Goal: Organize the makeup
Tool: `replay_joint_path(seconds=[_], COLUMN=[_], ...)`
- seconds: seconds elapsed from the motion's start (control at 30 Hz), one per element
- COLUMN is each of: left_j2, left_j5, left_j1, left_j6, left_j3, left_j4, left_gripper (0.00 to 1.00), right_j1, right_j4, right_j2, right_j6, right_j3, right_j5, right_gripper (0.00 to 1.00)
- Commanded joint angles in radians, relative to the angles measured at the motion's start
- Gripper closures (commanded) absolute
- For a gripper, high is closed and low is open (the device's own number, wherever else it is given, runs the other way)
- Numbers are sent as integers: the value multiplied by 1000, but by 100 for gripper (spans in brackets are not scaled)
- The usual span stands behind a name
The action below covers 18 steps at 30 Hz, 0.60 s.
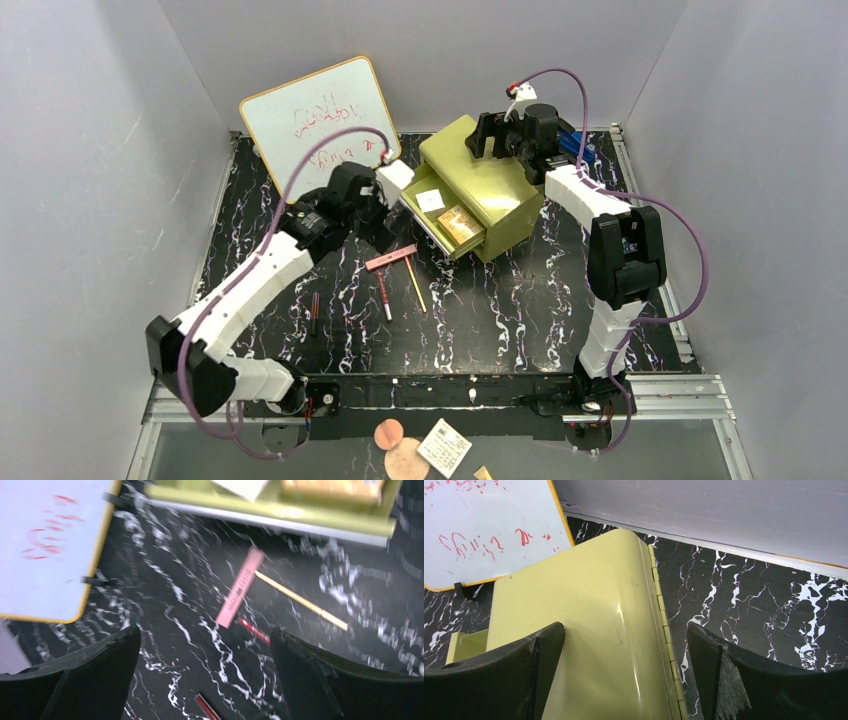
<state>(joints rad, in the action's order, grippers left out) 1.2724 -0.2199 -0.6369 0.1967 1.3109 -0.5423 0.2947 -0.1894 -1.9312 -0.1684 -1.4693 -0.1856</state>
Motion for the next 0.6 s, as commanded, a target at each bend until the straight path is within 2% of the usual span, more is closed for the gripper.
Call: replay_joint_path(seconds=[0.0,0.13,0.43,0.57], left_j2=[53,101,192,263], left_j5=[314,361,340,371], left_j1=[27,73,154,163], left_j6=[244,285,279,278], left_j3=[-105,-185,-357,-370], left_j4=[-68,53,412,459], left_gripper=[2,2,3,6], right_j1=[12,11,12,12], right_j4=[452,452,442,446], right_j2=[-148,-136,-135,-140], right_j6=[56,60,61,60], right_j3=[104,110,121,113], right_j5=[9,9,6,7], right_gripper=[1,1,1,1])
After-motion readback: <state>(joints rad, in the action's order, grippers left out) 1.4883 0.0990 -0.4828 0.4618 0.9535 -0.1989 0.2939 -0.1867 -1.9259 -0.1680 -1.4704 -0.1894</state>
